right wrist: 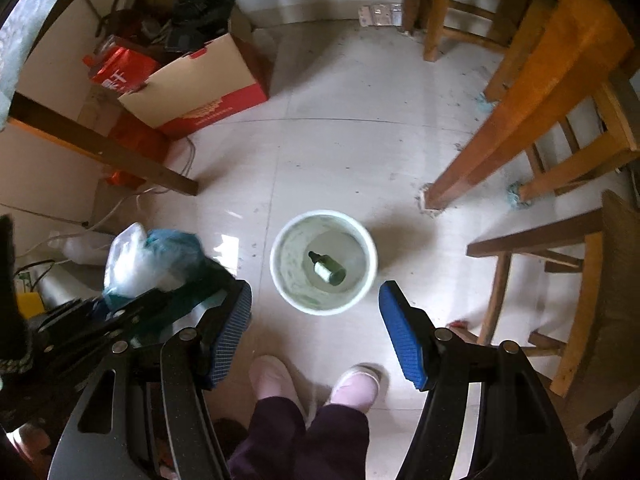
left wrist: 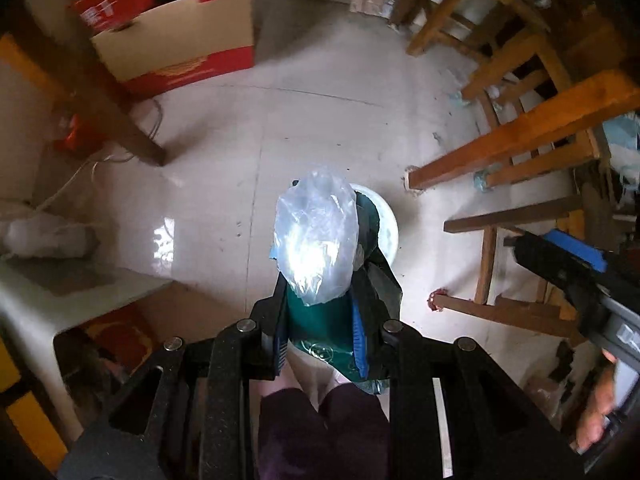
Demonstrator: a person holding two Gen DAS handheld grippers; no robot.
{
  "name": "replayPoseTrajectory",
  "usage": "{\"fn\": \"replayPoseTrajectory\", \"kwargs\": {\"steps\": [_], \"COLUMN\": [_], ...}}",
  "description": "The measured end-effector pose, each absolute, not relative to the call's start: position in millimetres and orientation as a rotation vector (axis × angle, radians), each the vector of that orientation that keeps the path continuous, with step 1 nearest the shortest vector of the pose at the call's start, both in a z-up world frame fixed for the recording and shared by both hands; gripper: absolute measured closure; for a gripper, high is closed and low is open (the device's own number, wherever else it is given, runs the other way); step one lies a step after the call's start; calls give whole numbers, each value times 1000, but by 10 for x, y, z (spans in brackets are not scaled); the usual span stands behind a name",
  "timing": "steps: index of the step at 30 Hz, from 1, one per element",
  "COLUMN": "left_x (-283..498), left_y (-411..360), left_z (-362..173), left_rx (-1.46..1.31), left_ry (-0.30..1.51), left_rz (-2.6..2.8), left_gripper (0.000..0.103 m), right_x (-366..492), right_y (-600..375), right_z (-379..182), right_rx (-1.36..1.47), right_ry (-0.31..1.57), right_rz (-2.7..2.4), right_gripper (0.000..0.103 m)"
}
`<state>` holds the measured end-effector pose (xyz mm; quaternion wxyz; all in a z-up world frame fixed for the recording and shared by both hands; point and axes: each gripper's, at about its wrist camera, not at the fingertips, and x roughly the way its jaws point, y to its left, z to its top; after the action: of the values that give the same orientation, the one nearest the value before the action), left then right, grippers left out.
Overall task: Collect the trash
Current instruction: 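Open both tools over the white bucket, dropping bag and bottle inside, then raise both tools back toward the table top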
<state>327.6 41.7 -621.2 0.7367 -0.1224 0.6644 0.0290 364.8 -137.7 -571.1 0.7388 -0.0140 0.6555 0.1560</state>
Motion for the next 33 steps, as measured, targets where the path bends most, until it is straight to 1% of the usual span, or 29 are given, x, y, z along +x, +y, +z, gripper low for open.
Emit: {"fn": "replayPoseTrajectory", "kwargs": {"steps": [3, 4, 5, 7, 11, 16, 19, 24, 33], "left_x": [3405, 3459, 3498, 3556, 3569, 3558, 3547, 3577, 3527], "left_y": [244, 177, 127, 46, -42, -28, 22, 141, 419], "left_z": [-6397, -6478, -6544, -6640, -6639, -6430, -6184, -5676, -4339], "left_rx": [-249, -243, -237, -212, -175, -204, -199, -217, -230], "left_ry": [1481, 1500, 1521, 1559, 1581, 1573, 1556, 1513, 1354], "left_rz": [29, 17, 7, -2, -16, -38, -27, -9, 6], "left_gripper": [77, 72, 70, 61, 61, 59, 59, 59, 59], "right_x": [3671, 3677, 3680, 3687, 3704, 3709, 3730, 3746, 3631], "right_y": [-1484, -1523, -1552, -1603, -1650, -1637, -1638, -1570, -1457], "right_z": [-5740, -5747, -5748, -5751, -5691, -5558, -5426, -5011, -4012], "right_rx": [-15, -11, -6, 2, 16, 36, 44, 41, 42], "right_ry": [1437, 1439, 1440, 1439, 1429, 1418, 1411, 1378, 1292], "right_rz": [327, 318, 310, 298, 283, 283, 293, 314, 313], "right_gripper": [40, 40, 40, 40, 40, 40, 40, 40, 40]}}
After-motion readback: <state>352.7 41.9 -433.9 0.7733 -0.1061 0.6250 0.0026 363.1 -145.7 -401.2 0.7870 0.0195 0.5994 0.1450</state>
